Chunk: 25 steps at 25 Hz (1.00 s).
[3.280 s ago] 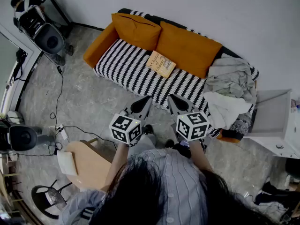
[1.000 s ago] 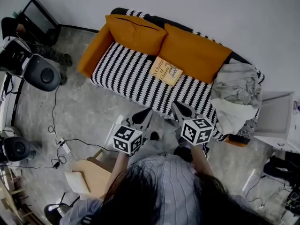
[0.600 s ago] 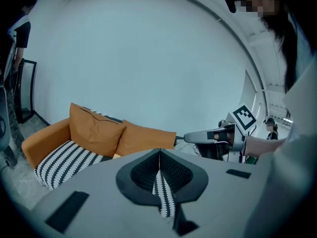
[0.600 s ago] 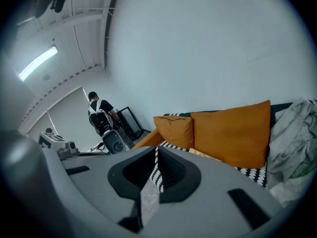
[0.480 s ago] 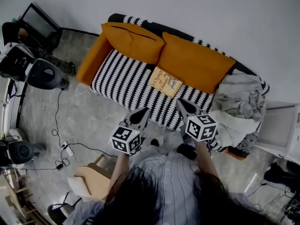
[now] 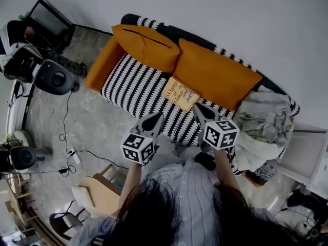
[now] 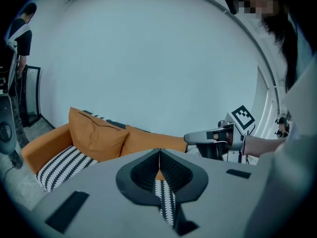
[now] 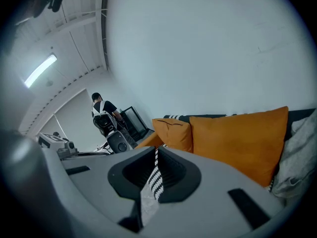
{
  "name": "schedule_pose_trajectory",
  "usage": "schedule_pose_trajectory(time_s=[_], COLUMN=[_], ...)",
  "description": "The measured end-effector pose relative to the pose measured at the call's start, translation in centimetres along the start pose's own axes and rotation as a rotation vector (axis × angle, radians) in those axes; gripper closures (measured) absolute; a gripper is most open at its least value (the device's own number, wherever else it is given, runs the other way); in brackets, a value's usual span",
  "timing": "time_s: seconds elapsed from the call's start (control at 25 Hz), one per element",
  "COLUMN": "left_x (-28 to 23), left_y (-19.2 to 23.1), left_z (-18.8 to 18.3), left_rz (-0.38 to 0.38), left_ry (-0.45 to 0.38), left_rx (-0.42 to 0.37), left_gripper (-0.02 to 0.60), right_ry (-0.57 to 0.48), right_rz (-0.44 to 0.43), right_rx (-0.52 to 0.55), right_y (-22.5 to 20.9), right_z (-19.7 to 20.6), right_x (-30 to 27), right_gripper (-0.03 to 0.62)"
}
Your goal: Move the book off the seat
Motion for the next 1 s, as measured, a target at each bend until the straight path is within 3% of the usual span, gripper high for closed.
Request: schedule_pose_trajectory(time_s=[0.52,1.0], left_x=[-3.1,-8.1], left_y=[2.1,8.8], left_z=[0.7,2.2], left_rz=[-0.046,0.013], left_ry=[0.065,0.149], left_rx=[0.012,0.039], left_gripper=[0.569,0.568], right_ry=[0.034,0.079], right_rz=[0.050,0.193], right_rx=[-0.067,-0.090], right_y=[-4.7,-8.3], right_z=[0.0,1.5], right_x=[-1.7,-4.9], right_gripper=[0.566,0.566])
Point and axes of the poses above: the fingertips, and each gripper's own axes: x backward along the fingers, y to its left, z out of its underside, the point moved 7 cm from there along x, backward along the fingers, and after that the axes turned 12 degrees about -y, right-handed, at the moved point
